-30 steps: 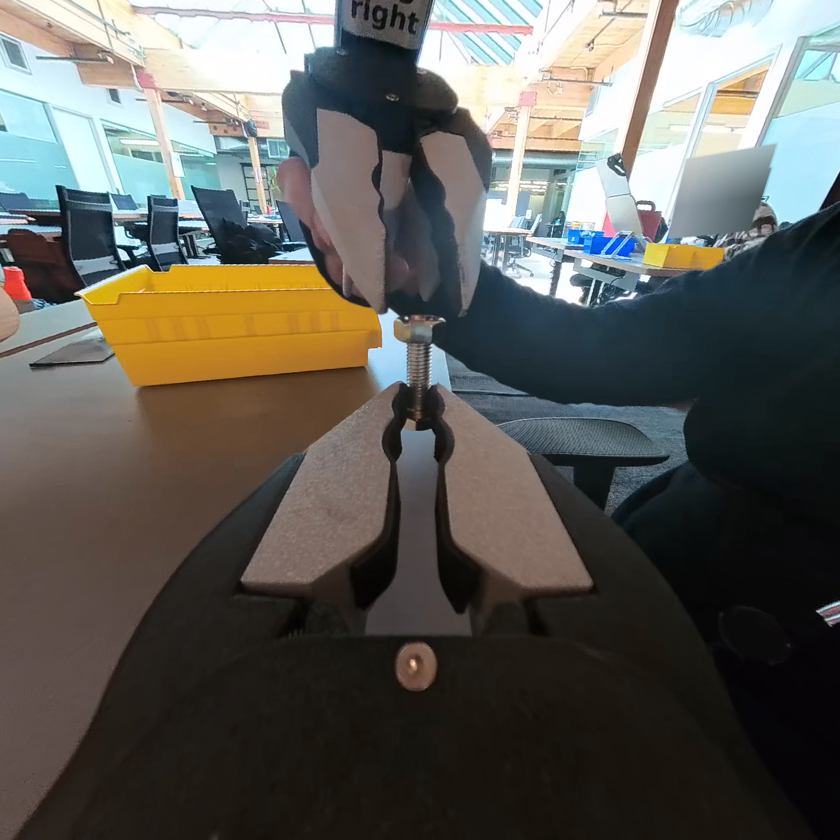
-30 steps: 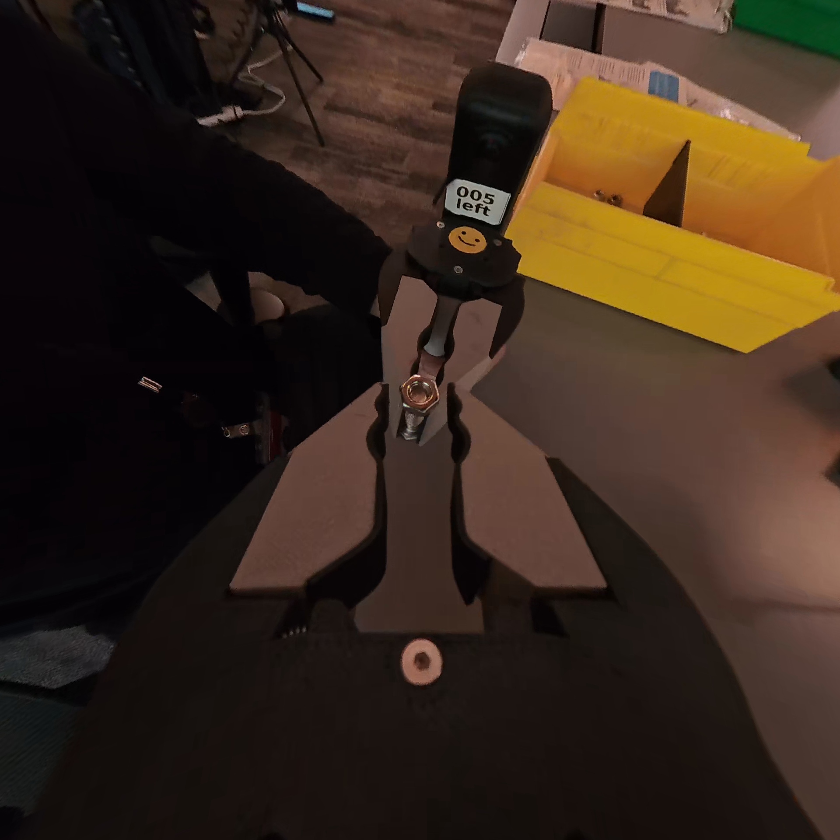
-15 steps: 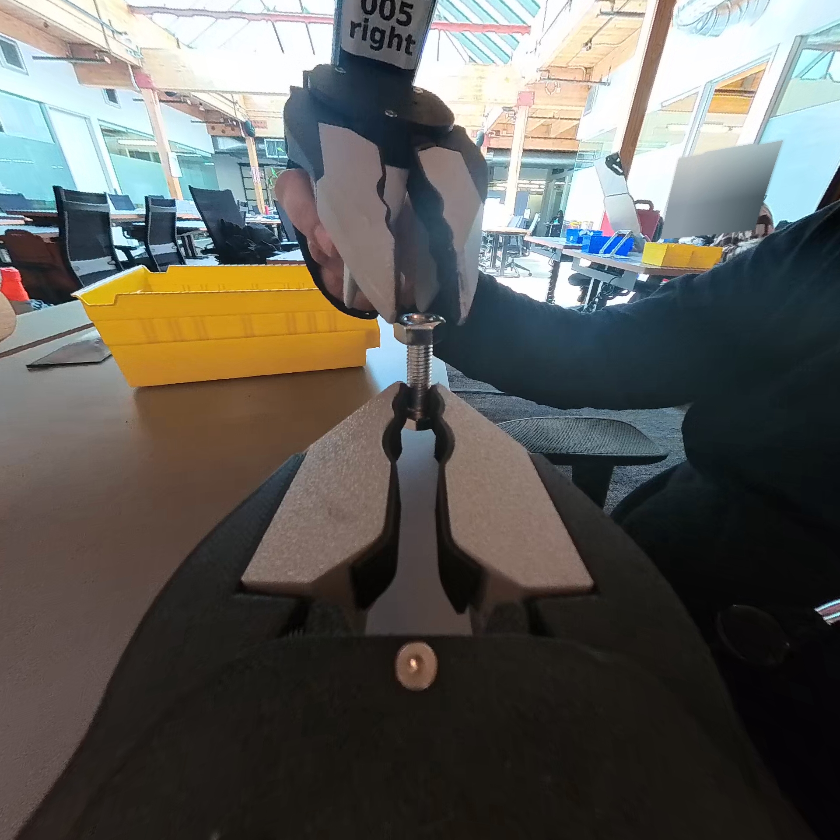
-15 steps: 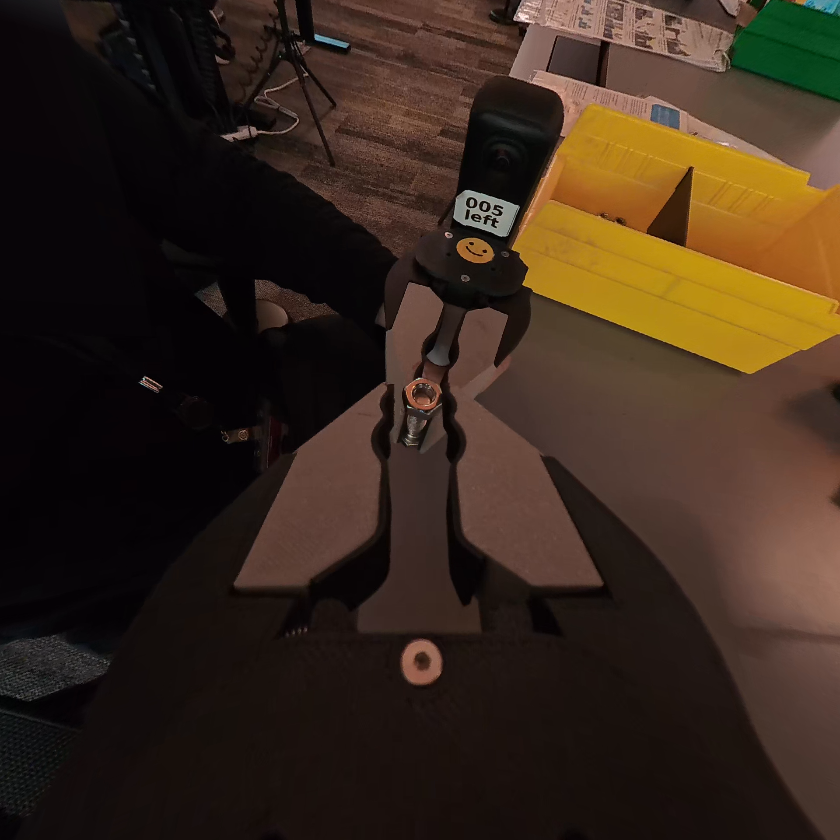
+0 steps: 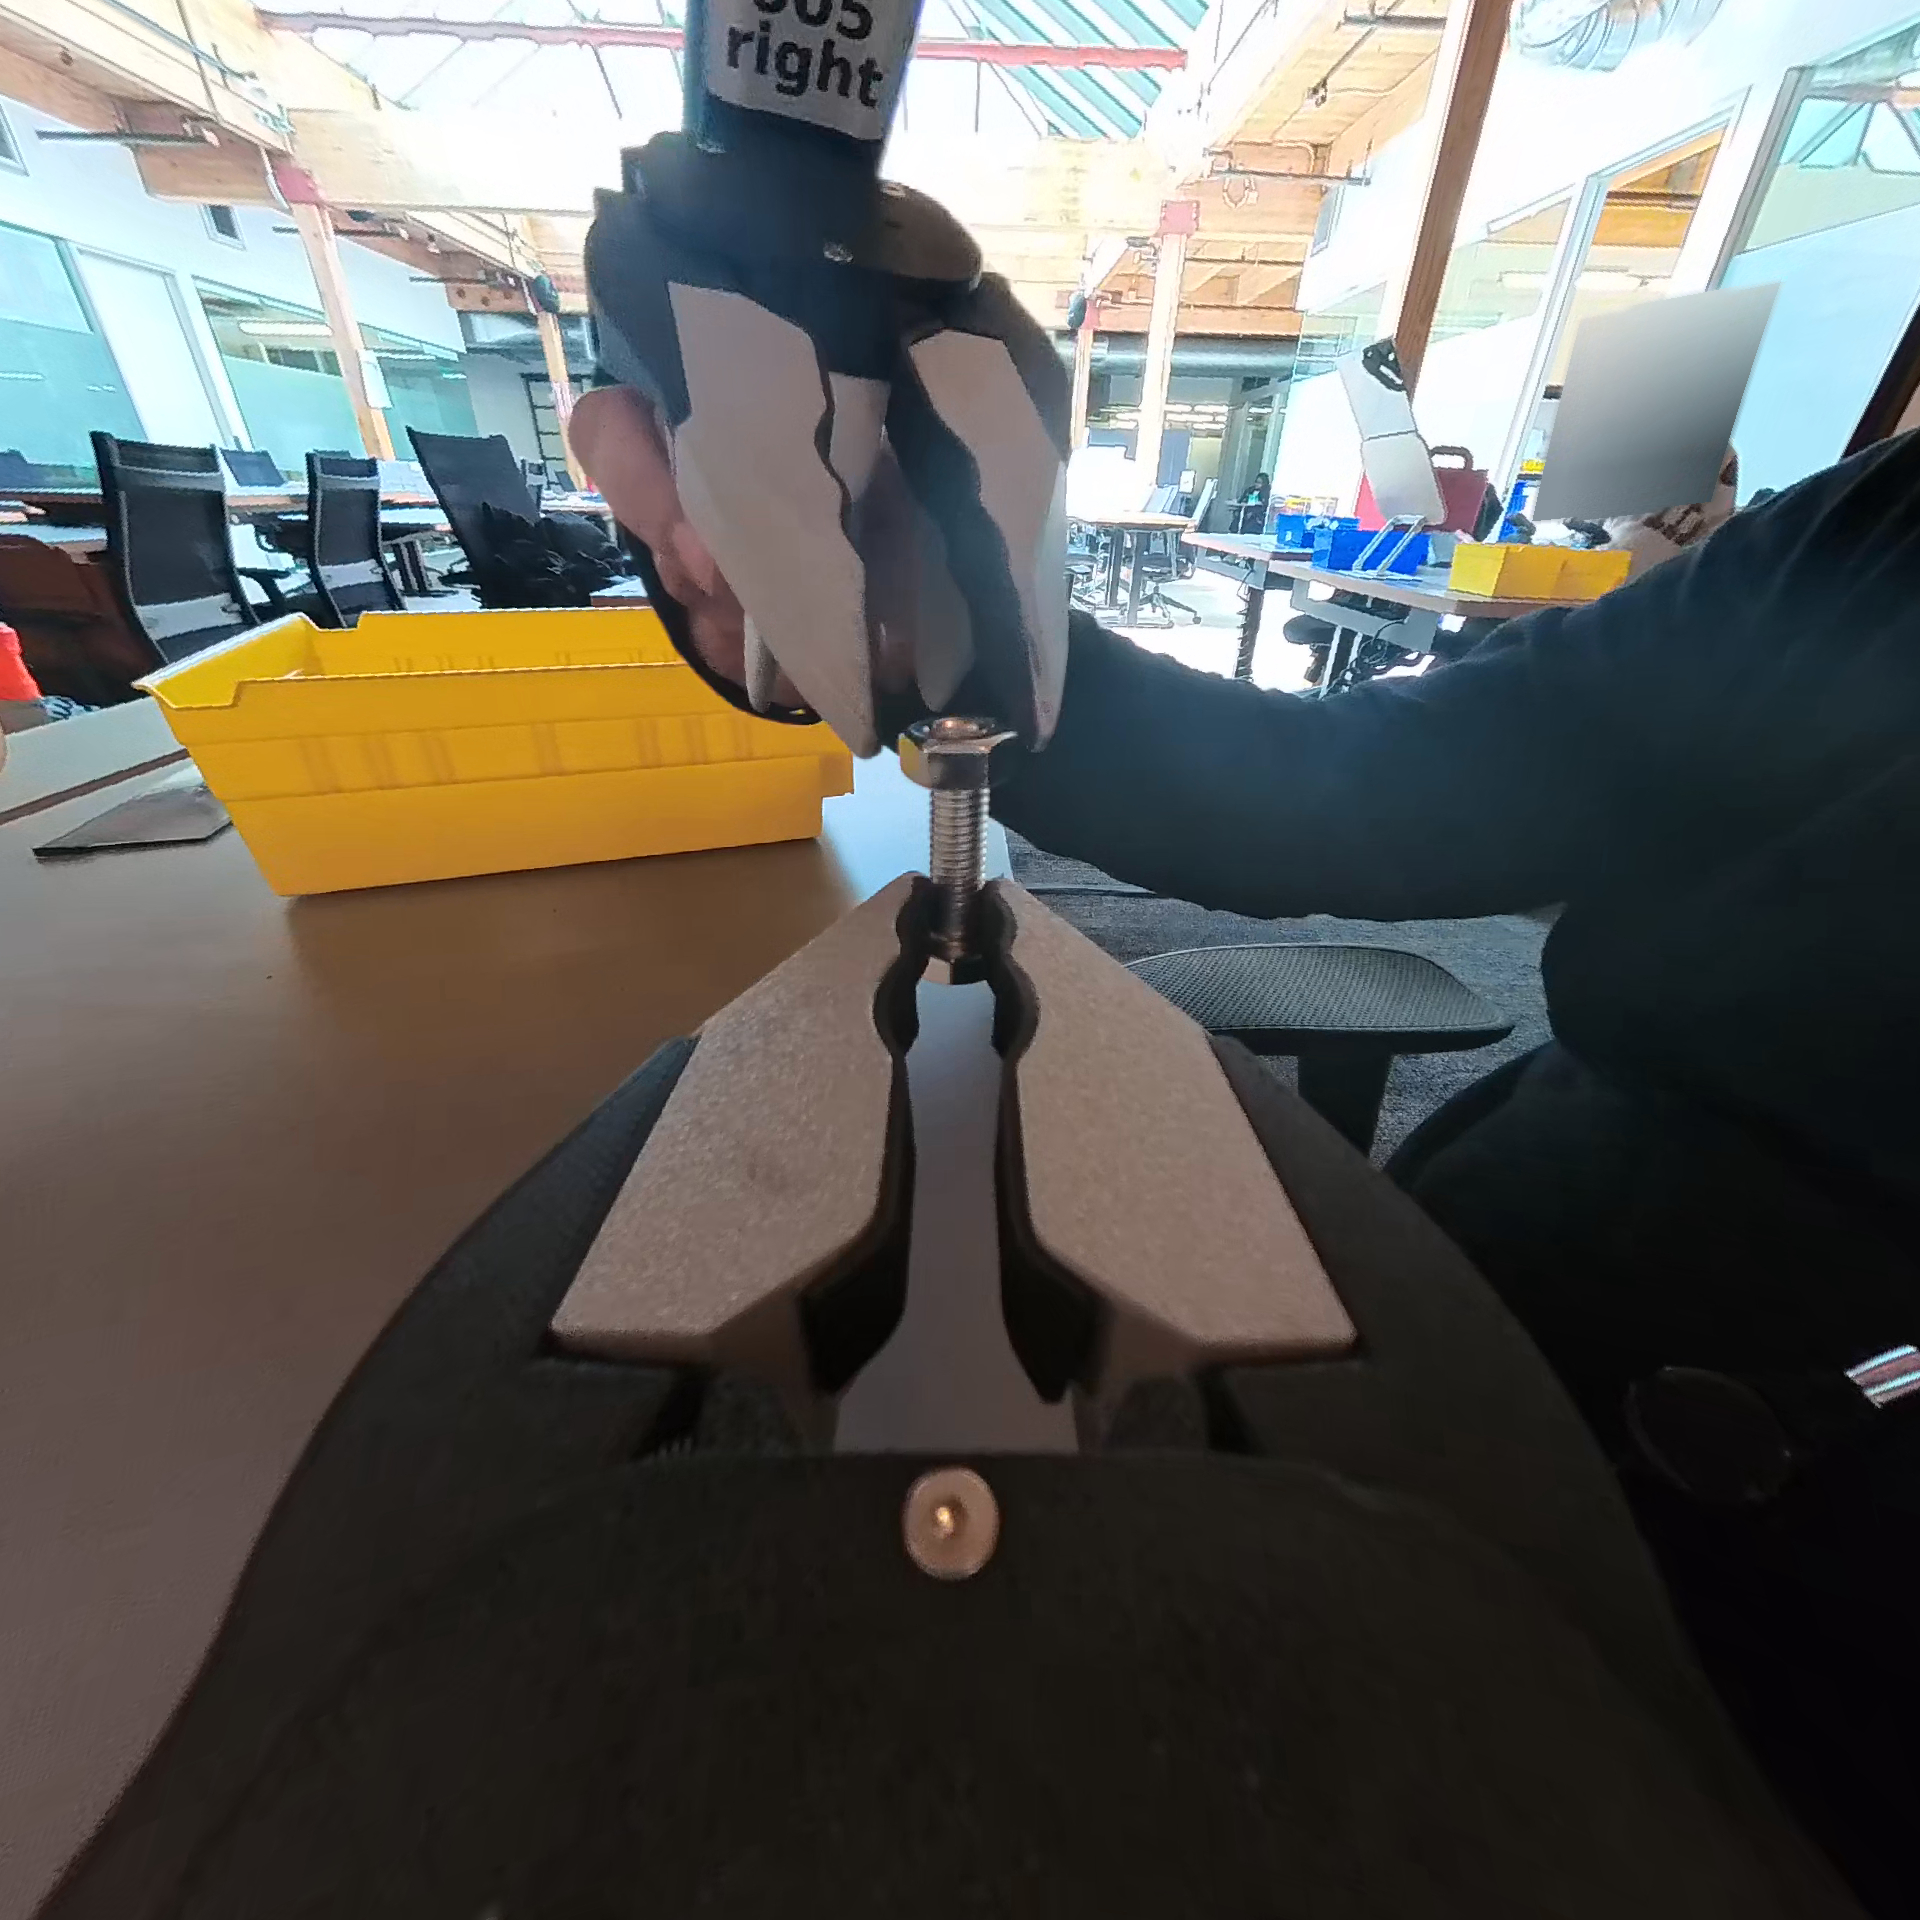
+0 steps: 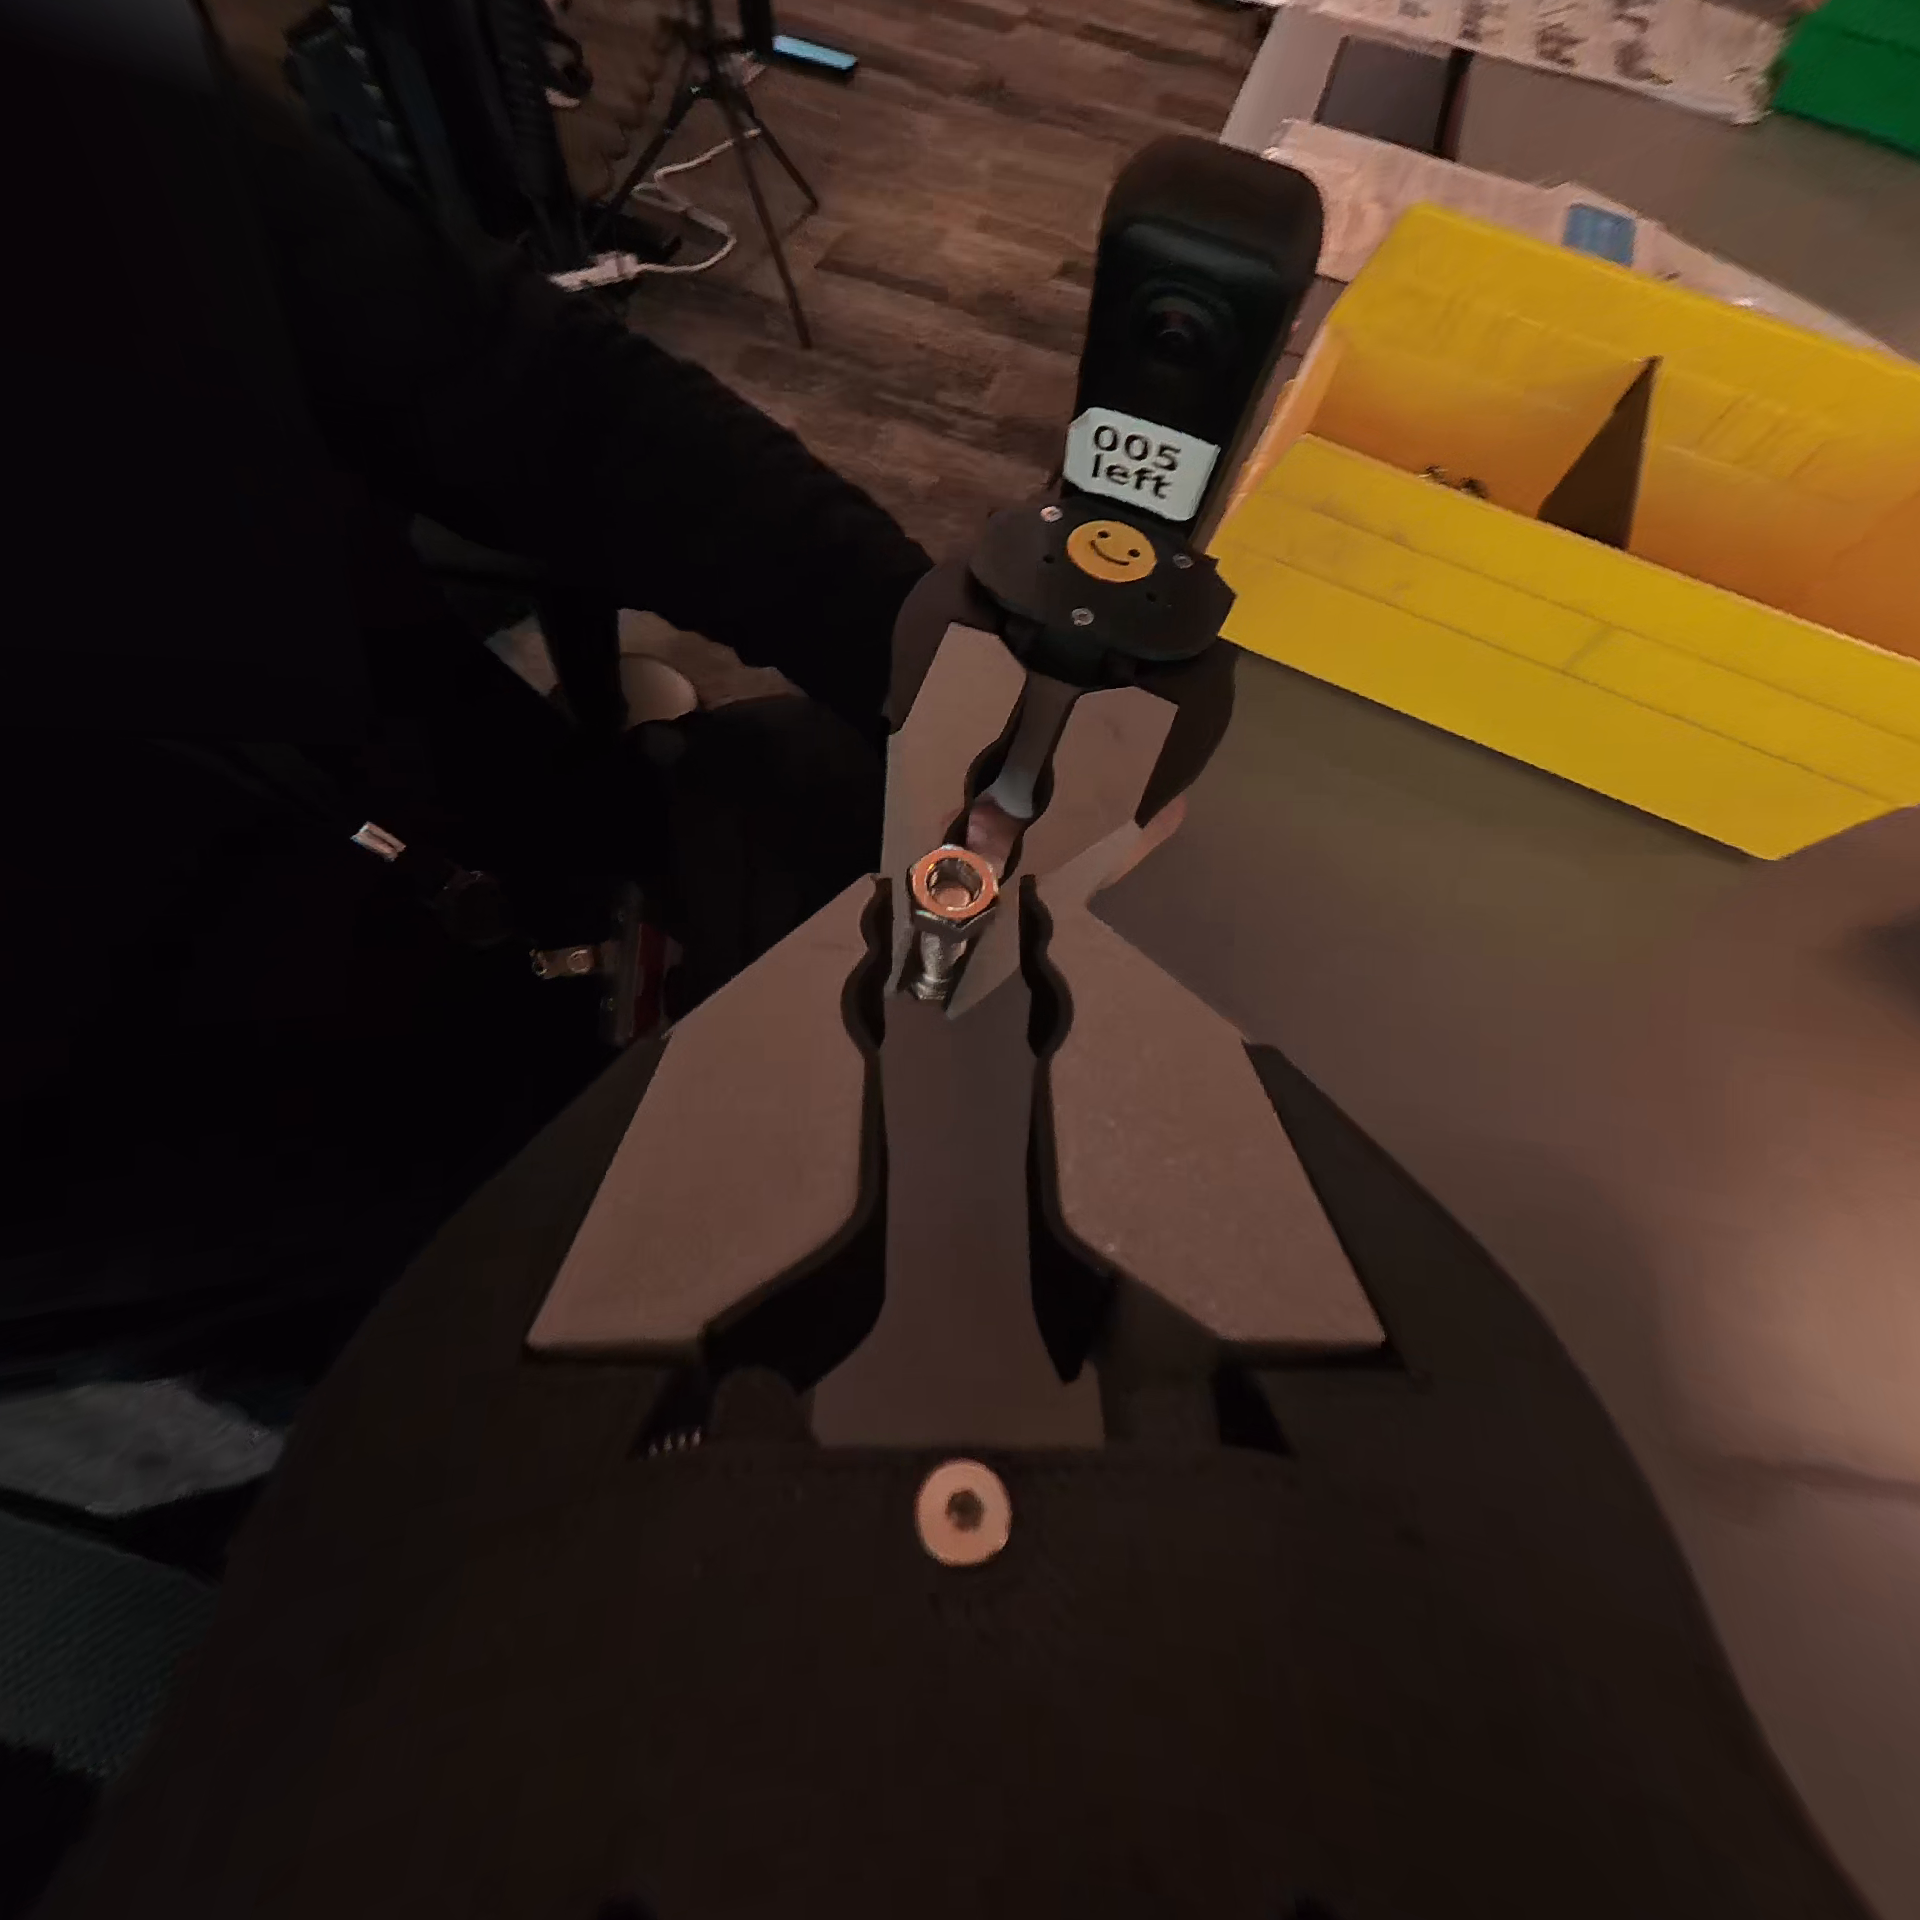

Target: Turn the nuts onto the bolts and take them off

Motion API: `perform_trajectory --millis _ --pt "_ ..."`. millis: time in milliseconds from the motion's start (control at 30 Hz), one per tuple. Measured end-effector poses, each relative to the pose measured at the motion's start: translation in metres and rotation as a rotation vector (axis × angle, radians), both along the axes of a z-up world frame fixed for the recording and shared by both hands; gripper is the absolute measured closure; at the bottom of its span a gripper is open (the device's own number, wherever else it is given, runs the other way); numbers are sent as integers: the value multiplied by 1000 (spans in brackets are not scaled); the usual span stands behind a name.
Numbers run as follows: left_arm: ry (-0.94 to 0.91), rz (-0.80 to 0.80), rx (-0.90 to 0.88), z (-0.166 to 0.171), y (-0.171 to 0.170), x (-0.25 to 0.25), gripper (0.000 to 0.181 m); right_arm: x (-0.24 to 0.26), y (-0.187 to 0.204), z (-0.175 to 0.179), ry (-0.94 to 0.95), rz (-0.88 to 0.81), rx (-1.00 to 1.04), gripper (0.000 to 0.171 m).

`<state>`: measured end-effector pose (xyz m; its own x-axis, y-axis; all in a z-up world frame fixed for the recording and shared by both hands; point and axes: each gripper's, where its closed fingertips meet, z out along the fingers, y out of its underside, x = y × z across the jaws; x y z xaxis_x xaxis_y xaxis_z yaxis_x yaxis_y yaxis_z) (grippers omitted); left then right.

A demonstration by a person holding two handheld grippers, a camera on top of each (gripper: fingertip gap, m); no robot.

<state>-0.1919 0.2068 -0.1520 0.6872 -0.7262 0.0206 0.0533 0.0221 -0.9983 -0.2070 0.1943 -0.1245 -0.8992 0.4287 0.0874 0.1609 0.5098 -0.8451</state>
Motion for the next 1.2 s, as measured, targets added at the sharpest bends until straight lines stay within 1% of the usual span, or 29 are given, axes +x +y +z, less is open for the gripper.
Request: perform_trajectory --millis 133,567,733,833,1200 --pt "3 -13 5 0 -2 2 174 3 -3 -2 -14 41 -5 151" --pt "13 -23 12 0 -3 5 174 5 -6 -2 -20 70 -49 151" --pt "12 -23 12 0 -3 4 174 5 -8 -3 -22 75 -47 151" --pt "11 -23 13 0 -3 4 174 5 -9 -2 -10 77 -44 158" --pt "19 14 31 2 -1 1 174 3 -9 0 14 45 -63 158"
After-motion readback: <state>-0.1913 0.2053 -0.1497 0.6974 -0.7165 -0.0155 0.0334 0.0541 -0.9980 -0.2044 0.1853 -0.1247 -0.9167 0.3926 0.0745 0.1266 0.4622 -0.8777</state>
